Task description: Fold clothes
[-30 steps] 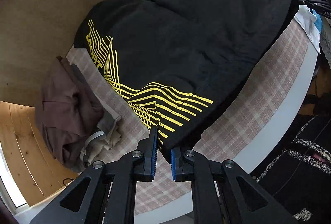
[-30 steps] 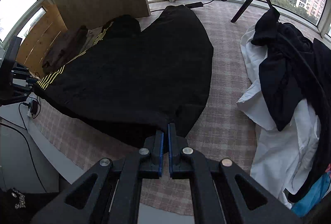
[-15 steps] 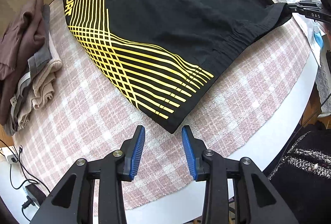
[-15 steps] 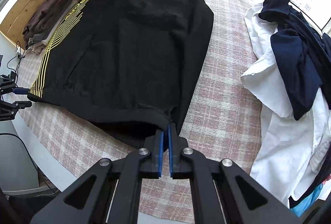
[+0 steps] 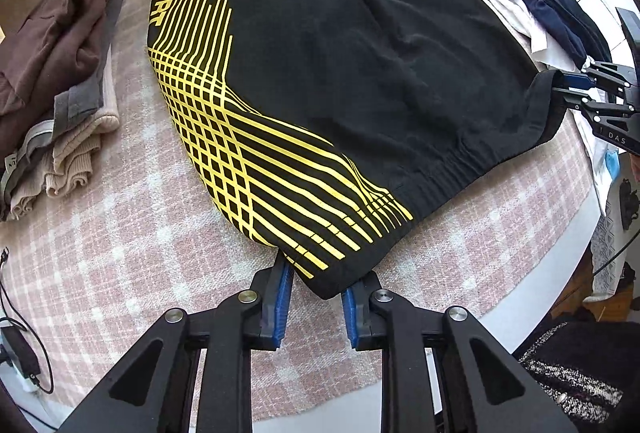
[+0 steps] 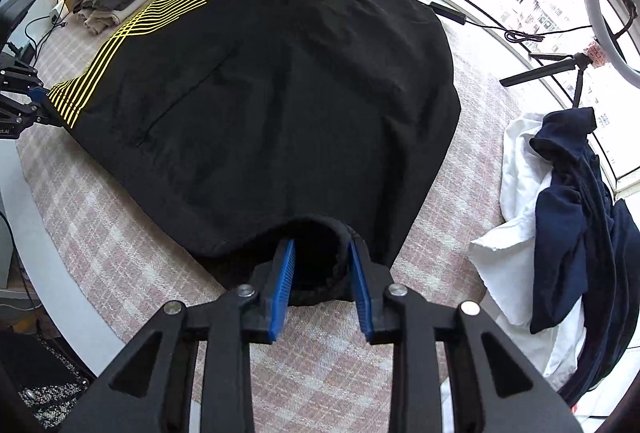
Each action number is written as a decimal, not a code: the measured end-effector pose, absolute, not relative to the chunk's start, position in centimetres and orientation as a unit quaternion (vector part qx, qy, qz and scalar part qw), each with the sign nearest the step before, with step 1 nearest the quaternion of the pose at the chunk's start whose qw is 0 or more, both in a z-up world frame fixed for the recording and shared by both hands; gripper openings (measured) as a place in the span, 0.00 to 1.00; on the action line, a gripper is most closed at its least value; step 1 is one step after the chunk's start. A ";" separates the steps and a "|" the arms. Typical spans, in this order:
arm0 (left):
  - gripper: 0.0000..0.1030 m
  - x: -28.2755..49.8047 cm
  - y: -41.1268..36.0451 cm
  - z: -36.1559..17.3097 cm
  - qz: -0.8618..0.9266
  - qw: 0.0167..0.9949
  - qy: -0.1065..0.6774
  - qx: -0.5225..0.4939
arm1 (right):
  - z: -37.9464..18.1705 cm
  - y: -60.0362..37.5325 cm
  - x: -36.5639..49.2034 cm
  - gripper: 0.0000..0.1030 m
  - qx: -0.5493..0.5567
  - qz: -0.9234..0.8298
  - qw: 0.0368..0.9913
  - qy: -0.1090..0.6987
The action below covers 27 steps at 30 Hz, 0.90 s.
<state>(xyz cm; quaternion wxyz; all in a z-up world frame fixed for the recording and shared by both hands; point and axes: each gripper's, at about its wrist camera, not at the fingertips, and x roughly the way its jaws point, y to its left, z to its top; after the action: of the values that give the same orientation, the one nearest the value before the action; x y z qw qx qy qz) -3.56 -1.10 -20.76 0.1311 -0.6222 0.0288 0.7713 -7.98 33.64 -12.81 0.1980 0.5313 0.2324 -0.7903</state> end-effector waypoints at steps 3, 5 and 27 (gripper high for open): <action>0.17 -4.1 -2.0 -19.5 0.777 0.131 0.025 -0.616 | -12.2 34.7 -9.2 0.04 0.538 -0.801 0.204 0.167; 0.16 -4.5 -2.7 -18.7 0.779 0.131 0.024 -0.612 | -11.8 37.2 -9.6 0.04 0.546 -0.810 0.201 0.069; 0.27 -3.1 0.1 -21.9 0.764 0.108 0.078 -0.631 | -15.2 37.0 -7.0 0.38 0.583 -0.787 0.168 0.109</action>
<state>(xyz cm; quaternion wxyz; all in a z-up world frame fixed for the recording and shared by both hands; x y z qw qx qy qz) -3.13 0.07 -21.86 0.1079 -0.6315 0.0779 0.7639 -7.05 37.03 -15.23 0.1676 0.5832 0.1092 -0.7873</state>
